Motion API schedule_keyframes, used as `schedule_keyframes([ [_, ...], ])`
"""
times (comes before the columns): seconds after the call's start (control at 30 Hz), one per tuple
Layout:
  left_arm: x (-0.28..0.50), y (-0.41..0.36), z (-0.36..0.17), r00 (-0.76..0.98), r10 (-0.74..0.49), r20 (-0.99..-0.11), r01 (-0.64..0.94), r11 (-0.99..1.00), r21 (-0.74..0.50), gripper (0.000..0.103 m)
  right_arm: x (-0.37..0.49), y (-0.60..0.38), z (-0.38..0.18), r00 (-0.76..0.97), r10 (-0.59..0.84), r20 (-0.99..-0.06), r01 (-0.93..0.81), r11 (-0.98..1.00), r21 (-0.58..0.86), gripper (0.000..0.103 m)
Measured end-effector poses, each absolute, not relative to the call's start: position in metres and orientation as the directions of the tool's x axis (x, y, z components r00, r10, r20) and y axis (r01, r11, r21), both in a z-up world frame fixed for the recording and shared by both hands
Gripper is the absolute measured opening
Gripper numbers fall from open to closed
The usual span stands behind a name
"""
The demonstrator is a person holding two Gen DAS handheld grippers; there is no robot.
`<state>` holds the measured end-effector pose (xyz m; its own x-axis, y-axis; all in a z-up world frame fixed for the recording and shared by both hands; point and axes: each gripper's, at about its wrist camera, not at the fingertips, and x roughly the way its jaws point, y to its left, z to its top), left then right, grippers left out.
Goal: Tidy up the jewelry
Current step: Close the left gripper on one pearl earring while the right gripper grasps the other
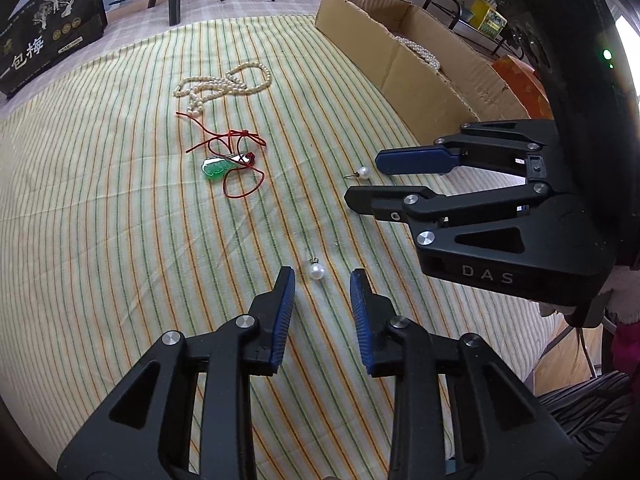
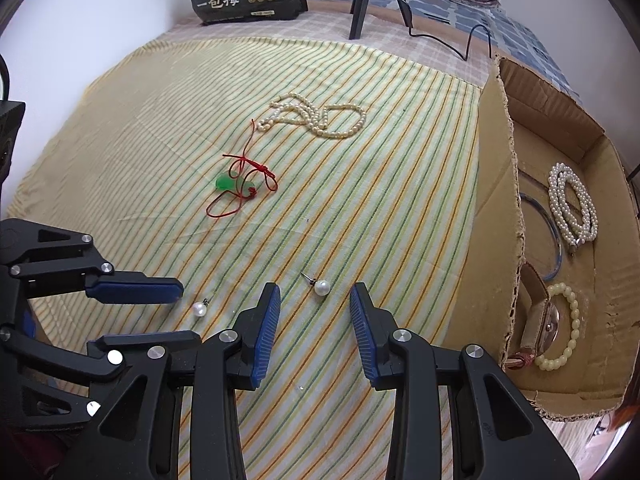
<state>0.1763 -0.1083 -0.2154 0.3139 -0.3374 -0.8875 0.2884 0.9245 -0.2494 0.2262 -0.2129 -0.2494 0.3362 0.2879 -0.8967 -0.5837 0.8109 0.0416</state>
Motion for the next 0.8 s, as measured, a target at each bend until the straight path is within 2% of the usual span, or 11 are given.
schedule_keyframes([
  [0.3,0.177,-0.115,-0.221,0.325,-0.316,-0.891,0.298,0.929,-0.221,0.027,0.228,-0.212,-0.252,0.342,0.282,-0.897,-0.579,0.814,0.035,0.027],
  [0.33,0.176,-0.117,-0.222,0.327,-0.313,-0.892,0.299,0.929,-0.217,0.024,0.228,-0.212,-0.252,0.344,0.279,-0.897,-0.578,0.815,0.032,0.026],
  [0.37,0.176,-0.118,-0.223,0.328,-0.308,-0.893,0.301,0.93,-0.21,0.017,0.228,-0.212,-0.252,0.344,0.278,-0.897,-0.578,0.816,0.031,0.024],
  [0.57,0.175,-0.119,-0.226,0.337,-0.293,-0.895,0.307,0.933,-0.189,0.007,0.229,-0.209,-0.252,0.35,0.27,-0.897,-0.578,0.816,0.02,0.018],
  [0.7,0.173,-0.117,-0.226,0.34,-0.294,-0.893,0.305,0.933,-0.191,0.007,0.228,-0.205,-0.253,0.351,0.267,-0.898,-0.59,0.808,0.01,0.009],
  [0.8,0.172,-0.116,-0.226,0.341,-0.295,-0.893,0.305,0.933,-0.192,0.007,0.227,-0.204,-0.253,0.353,0.262,-0.898,-0.593,0.805,0.001,0.009],
])
